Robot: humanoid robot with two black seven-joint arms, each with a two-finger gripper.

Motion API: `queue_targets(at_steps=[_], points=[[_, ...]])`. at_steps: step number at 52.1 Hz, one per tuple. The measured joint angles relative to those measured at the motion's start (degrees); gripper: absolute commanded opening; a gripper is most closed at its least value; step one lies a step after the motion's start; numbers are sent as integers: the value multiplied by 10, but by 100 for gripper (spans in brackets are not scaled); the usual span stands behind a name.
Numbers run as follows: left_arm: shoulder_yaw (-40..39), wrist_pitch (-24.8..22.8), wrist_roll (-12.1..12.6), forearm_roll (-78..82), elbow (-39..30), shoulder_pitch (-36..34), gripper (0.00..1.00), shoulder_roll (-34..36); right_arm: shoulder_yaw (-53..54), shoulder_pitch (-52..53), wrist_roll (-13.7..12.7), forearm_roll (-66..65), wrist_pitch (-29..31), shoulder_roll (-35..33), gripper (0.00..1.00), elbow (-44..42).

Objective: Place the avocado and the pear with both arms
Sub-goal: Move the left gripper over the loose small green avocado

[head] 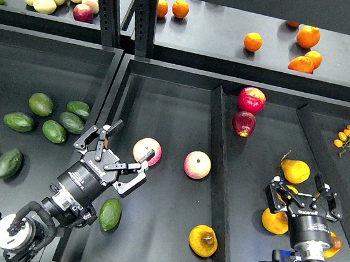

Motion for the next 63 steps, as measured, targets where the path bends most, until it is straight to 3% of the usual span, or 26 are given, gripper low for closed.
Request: queue_targets(at_steps=[63], points=[[-1,0,3,-7,19,8,100,0,1,-18,-1,-1,2,0,100,-2]])
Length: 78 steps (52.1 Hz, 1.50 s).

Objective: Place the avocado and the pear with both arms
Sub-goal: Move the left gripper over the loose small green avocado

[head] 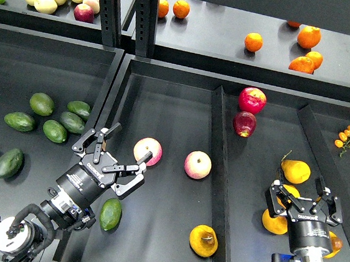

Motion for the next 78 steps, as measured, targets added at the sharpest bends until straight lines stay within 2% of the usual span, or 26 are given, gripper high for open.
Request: queue_targets(at_steps=[14,25,49,54,65,72,78], points=[[2,0,6,0,5,9,100,0,0,-12,-2,0,0,0,100,0],[38,0,6,-1,9,15,100,0,-1,-16,-2,1,0,0,100,1],[40,0,10,-1,16,15,100,0,-1,-28,-10,1,4,0,100,2],[37,0,20,3,19,13,100,0,-1,-33,-14,1,8,0,100,2],[40,0,80,40,40,-16,100,0,-2,-37,-17,1,10,0,100,2],[53,0,88,87,47,-54,100,3,-3,-38,-17,1,10,0,100,3],[83,0,88,130,45,-106,100,50,-3,-35,-17,2,4,0,100,3]])
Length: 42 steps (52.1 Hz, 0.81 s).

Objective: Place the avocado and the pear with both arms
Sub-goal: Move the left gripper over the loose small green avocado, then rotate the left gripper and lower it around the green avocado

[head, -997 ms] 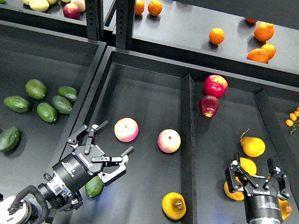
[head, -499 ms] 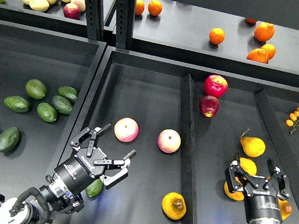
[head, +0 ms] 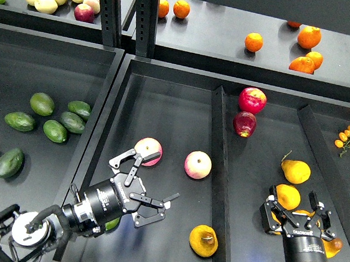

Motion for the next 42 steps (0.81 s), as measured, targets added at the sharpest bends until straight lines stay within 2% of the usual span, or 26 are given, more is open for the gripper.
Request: queue_targets(at_steps=[14,23,24,27,34,42], points=[[139,0,0,34,-2,-159,100,132,3,41,0,0,-46,0,100,0],[260,0,0,67,-6,-288,100,208,6,85,0,0,-89,0,100,-1],[306,0,0,74,-7,-333,100,219,7,101,1,1,-110,0,100,-1],[334,0,0,78,-8,-362,99,225,9,115,1,1,-125,0,100,-1],[454,0,0,90,-5,-478,100,244,18,160,1,1,-162,0,100,-3],[621,0,0,100,1,-622,99,229,29,194,1,1,-191,0,100,-4]])
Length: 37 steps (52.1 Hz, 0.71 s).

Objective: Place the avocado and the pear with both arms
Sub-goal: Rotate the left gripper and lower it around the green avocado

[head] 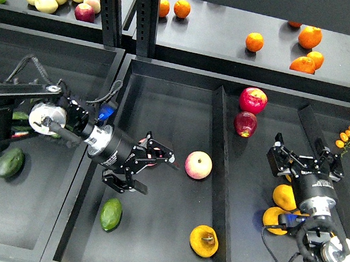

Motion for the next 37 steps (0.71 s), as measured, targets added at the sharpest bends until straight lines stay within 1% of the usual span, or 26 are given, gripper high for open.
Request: queue_targets(at_steps=[6,11,17,27,37], points=[[97,0,0,1,1,-58,99,-34,1,11,0,0,-5,0,100,-4],[151,0,0,10,7,-75,99,-60,2,18,0,0,-5,0,100,-5],[216,0,0,52,32,-91,99,-93,2,21,0,-1,-5,0,100,-6],[245,0,0,106,105,-102,99,-147,3,21,0,-1,-5,0,100,-6],[257,0,0,136,185,-105,99,-179,3,22,0,-1,-5,0,100,-8]])
